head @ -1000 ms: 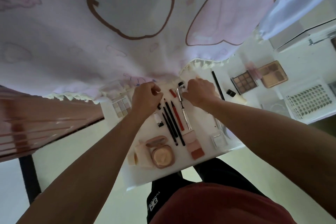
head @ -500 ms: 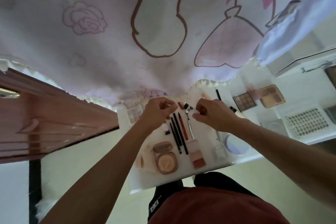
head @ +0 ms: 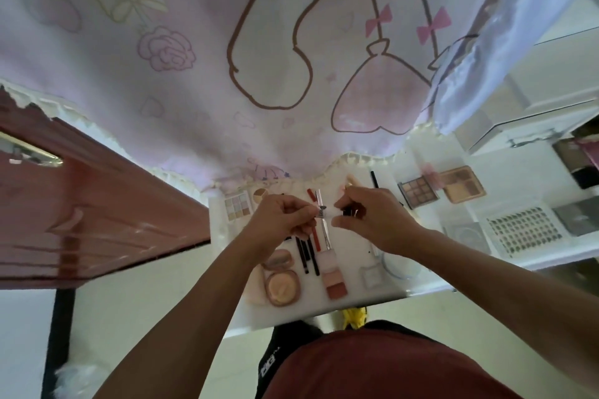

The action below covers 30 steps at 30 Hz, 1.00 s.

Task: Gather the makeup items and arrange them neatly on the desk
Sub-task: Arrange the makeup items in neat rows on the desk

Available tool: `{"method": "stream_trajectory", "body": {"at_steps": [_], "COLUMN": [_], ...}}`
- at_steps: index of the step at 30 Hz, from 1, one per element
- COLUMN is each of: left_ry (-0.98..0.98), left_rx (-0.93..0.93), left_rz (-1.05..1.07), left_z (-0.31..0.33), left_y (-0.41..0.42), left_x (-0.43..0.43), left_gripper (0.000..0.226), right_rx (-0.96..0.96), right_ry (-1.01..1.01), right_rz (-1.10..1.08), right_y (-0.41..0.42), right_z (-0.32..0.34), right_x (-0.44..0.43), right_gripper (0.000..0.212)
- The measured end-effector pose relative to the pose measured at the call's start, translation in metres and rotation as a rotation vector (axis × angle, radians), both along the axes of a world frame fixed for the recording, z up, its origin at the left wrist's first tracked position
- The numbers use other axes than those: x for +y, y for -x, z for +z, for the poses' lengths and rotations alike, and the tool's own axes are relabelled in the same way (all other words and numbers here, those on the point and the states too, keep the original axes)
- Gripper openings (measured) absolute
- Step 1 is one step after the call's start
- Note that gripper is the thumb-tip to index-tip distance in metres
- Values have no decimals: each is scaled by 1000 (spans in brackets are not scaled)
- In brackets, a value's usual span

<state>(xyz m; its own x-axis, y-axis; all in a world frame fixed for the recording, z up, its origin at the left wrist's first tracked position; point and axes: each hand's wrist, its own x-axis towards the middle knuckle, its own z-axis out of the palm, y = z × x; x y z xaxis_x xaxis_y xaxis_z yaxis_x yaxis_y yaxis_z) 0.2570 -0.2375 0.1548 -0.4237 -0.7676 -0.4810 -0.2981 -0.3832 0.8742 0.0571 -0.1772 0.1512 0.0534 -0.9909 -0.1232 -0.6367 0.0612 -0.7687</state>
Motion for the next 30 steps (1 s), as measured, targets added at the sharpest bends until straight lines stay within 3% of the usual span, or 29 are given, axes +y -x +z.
{"method": "stream_trajectory", "body": {"at_steps": [3, 6, 8, 9, 12, 16, 19, 23, 30], "left_ry": [3, 43, 66, 81, 90, 84, 78, 72, 80], "left_rx": [21, 9, 5, 1, 5, 27, 30, -1, -1], "left_rz": [44, 59, 54, 46, 43, 26, -25, -86, -129], "left_z": [6, 14, 20, 23, 27, 30, 26, 21, 23], "left_y": [-8, -21, -29, -34, -44, -57, -62, -61, -45], "left_x": [9, 12, 12, 13, 17, 27, 31, 37, 35], "left_gripper": [8, 12, 15, 17, 17, 15, 17, 19, 17], "right_rx": [-61, -286, -423, -434, -444, -522, -559, -560, -715], "right_ry": [11, -199, -289, -284, -238, -326, -432, -395, -503], "right_rz": [-15, 9, -21, -32, -71, -101, -113, -161, -252], "right_y": [-7, -20, -28, -32, -43, -55, -60, -61, -47], "right_z": [1, 16, 22, 24, 26, 30, 31, 23, 21], "right_x": [4, 6, 9, 10, 16, 26, 38, 53, 59], "right_gripper": [22, 18, 33, 33, 8, 11, 29, 8, 25]}}
